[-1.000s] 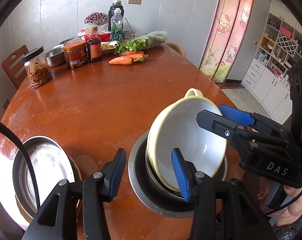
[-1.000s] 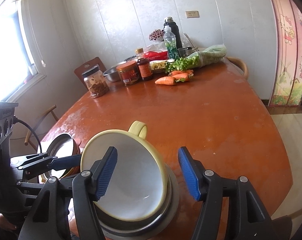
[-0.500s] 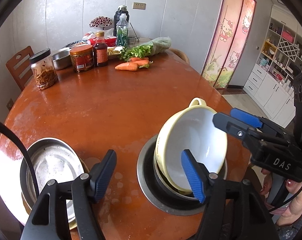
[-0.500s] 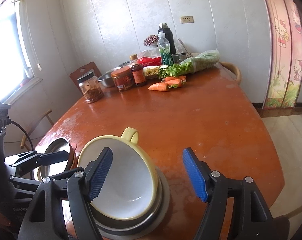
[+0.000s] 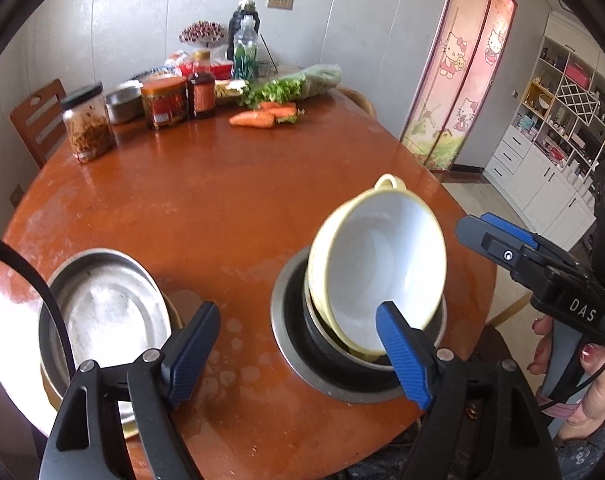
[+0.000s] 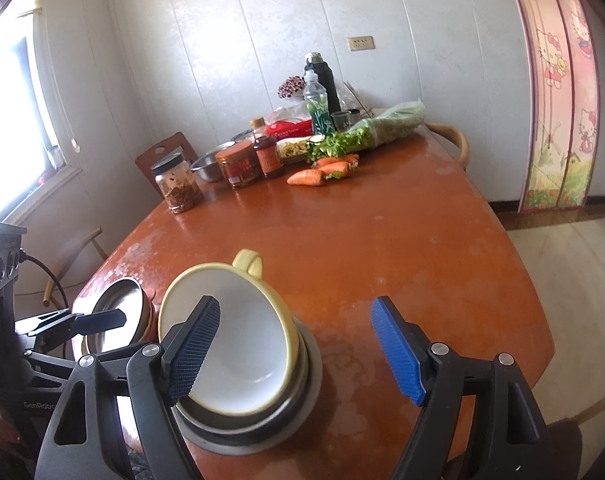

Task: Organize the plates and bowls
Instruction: 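Close both grippers on opposite rims of the nested bowl stack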

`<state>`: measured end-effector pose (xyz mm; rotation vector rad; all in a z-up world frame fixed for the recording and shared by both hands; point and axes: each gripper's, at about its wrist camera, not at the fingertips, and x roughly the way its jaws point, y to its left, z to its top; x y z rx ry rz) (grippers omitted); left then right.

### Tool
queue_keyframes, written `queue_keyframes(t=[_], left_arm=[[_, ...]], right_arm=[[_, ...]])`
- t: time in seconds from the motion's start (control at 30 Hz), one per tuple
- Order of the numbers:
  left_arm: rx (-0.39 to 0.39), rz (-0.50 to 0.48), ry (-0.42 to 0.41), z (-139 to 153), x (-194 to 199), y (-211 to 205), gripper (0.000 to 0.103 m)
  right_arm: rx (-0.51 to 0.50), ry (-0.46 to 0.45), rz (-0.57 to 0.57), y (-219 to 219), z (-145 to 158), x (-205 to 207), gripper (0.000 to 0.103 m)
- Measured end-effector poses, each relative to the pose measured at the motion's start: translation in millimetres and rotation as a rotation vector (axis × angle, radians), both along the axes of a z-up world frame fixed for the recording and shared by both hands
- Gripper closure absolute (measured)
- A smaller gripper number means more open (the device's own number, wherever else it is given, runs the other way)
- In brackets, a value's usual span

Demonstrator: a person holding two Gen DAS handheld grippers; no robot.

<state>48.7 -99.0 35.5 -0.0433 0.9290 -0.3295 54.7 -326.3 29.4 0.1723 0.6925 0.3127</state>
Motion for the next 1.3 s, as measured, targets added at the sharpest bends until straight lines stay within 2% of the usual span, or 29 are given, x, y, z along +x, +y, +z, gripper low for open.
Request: queue_keyframes(t=[0.13,0.5,0.87,1.3], left_arm=[[-0.036,-0.001,0.047,-8.8,3.6,2.5,0.021],[-0.036,-0.018,0.109,-29.2,7.9,-5.5,0.021],[-0.095,0.007,0.161,-42.8,21.3,-1.2,0.021],[-0.055,0.028,0.169,-52.7,28.7,-12.6,0.021]], right_arm=[[0.014,0.029,-0.004,-4.0,-9.3,-3.6,0.024],[0.035,0.101,0.009,-0.9,-30.6,-4.4,0.024],[0.062,0.160,0.031,6.4,-46.8,0.2,0.023],[0.075,0.188,0.012,6.5,-57.0,7.4,0.023]])
